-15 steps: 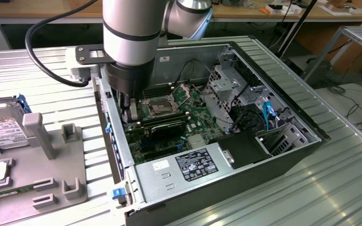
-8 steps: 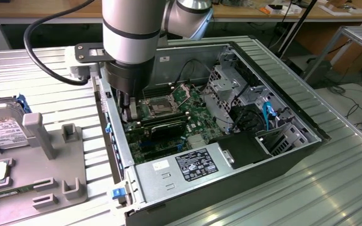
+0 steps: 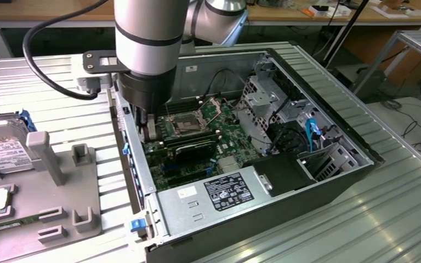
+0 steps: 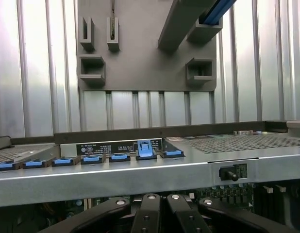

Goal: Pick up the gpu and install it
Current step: 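Press down on the gpu until it lock into place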

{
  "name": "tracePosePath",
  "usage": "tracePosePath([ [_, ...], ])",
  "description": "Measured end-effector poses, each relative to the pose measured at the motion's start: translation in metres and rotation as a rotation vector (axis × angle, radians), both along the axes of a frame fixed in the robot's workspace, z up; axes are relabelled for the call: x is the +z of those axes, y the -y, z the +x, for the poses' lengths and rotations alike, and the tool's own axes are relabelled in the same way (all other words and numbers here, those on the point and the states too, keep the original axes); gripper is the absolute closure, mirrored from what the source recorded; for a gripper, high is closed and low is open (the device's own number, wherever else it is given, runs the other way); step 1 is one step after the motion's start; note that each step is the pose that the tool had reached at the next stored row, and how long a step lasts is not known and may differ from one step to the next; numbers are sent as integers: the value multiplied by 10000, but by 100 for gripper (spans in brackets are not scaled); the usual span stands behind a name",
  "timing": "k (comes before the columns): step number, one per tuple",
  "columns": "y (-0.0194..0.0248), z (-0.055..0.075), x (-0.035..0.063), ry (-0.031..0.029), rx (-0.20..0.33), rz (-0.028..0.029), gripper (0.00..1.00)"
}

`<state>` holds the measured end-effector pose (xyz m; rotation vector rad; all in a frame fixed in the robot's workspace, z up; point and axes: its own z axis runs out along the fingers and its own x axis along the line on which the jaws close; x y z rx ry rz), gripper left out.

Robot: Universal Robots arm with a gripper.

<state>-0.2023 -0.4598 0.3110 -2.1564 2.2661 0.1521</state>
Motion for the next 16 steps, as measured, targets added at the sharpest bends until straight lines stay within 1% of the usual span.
tracePosePath([
  [3, 0, -3, -20, 4, 1, -5, 89],
  [5, 1, -6, -44, 10, 0, 4, 89],
  [9, 4, -7, -55, 20, -1, 4, 89],
  [10, 3, -4, -58, 23, -1, 31, 89],
  [11, 3, 10, -59, 21, -5, 40, 89],
  [12, 2, 113, -68, 22, -2, 91, 89],
  [13, 3, 156, -57, -6, -1, 77, 89],
  [16, 4, 276, -56, -18, 1, 111, 89],
])
